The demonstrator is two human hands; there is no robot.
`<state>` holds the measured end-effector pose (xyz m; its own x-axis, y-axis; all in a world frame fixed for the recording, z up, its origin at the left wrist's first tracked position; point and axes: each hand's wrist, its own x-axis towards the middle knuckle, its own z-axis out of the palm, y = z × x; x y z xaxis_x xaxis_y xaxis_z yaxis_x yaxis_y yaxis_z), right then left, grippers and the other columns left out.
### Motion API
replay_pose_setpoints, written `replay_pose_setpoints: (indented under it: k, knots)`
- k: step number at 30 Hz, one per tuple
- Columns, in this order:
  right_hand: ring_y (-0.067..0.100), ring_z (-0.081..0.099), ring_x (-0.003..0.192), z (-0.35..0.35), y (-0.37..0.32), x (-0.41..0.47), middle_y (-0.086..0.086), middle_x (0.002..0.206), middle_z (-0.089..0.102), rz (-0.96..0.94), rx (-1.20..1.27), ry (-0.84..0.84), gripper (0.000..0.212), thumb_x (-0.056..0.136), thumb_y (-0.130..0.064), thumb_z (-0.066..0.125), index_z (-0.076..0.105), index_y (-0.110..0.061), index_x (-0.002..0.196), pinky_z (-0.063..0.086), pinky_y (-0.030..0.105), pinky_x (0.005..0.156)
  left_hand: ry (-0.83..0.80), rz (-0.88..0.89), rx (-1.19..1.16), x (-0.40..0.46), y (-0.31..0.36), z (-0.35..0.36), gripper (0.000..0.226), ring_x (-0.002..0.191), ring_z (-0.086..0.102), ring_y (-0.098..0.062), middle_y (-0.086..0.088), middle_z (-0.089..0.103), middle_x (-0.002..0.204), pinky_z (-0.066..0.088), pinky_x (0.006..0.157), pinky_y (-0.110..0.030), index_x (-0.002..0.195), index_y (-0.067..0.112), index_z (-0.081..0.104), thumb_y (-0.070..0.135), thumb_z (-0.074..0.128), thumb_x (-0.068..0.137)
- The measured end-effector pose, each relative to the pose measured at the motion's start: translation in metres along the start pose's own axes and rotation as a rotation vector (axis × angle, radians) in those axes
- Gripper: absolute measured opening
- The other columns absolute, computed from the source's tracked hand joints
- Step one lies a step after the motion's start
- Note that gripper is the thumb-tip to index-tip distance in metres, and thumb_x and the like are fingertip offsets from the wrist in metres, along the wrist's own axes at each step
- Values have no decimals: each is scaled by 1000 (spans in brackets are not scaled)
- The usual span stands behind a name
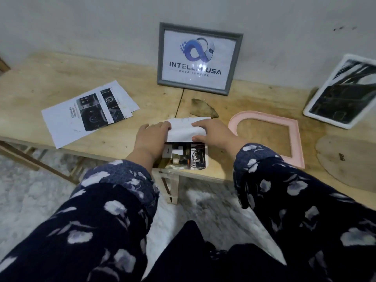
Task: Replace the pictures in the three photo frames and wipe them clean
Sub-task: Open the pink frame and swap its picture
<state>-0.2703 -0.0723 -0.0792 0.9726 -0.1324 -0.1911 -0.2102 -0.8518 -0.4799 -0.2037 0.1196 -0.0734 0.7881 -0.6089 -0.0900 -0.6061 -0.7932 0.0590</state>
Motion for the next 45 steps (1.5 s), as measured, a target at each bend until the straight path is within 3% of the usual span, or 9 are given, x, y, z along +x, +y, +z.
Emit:
replay_pose_setpoints:
  k: [2,5,10,13,22,26,30,36,45]
  knots:
    - [20,50,126,-20,-1,-5,0,136,57,14,14,76,55,84,-34,69,54,-22,135,37,28,99,78,38,2,10,9,-14,64,119,51,-27,-3,54,134,33,98,-35,138,23,39,-5,52,82]
    - [22,57,116,-52,4,-15,1,125,65,21,25,183,50,80,-28,71,60,-23,128,37,23,87,190,117,34,25,26,-31,69,129,45,-24,0,48,143,33,101,-36,143,25,36,-3,54,82]
    - [23,51,125,-86,32,-44,4,135,58,121,21,283,58,79,-27,72,56,-19,134,38,30,102,236,213,30,45,75,-48,71,136,37,-21,1,40,149,28,107,-37,147,25,31,-2,52,85]
    - [23,49,127,-97,66,-69,2,138,56,208,23,300,60,79,-28,71,54,-20,136,36,30,104,221,291,17,56,116,-41,66,137,34,-21,3,38,151,29,109,-38,148,28,29,5,48,90]
    - [19,47,130,-100,176,-110,-2,139,53,387,57,293,63,75,-28,77,54,-28,134,37,35,110,70,400,24,75,225,11,81,146,13,-17,7,15,160,15,116,-42,152,33,10,12,58,90]
    - [22,23,143,-87,205,-114,1,156,27,422,-93,22,74,80,-31,69,35,-32,146,22,36,116,-184,400,-48,77,244,37,76,148,5,-16,7,7,161,5,119,-44,152,34,8,12,51,94]
    - [25,14,146,-73,222,-117,2,160,14,497,-81,-121,70,84,-24,57,31,-32,148,17,35,117,-346,349,-77,75,246,61,68,148,-2,-14,9,0,162,0,119,-51,153,33,8,33,43,95]
    - [27,18,142,-60,227,-120,3,158,17,464,-109,-26,61,86,-34,55,36,-34,144,19,38,115,-327,353,-40,76,247,63,75,148,-3,-14,10,-1,161,-6,114,-57,153,32,11,69,28,90]
    - [23,32,127,-54,221,-131,0,136,41,472,-63,186,53,88,-31,54,42,-28,139,28,36,107,-323,340,-36,78,257,55,77,148,-5,-17,6,-3,162,-8,113,-59,154,24,9,65,31,92]
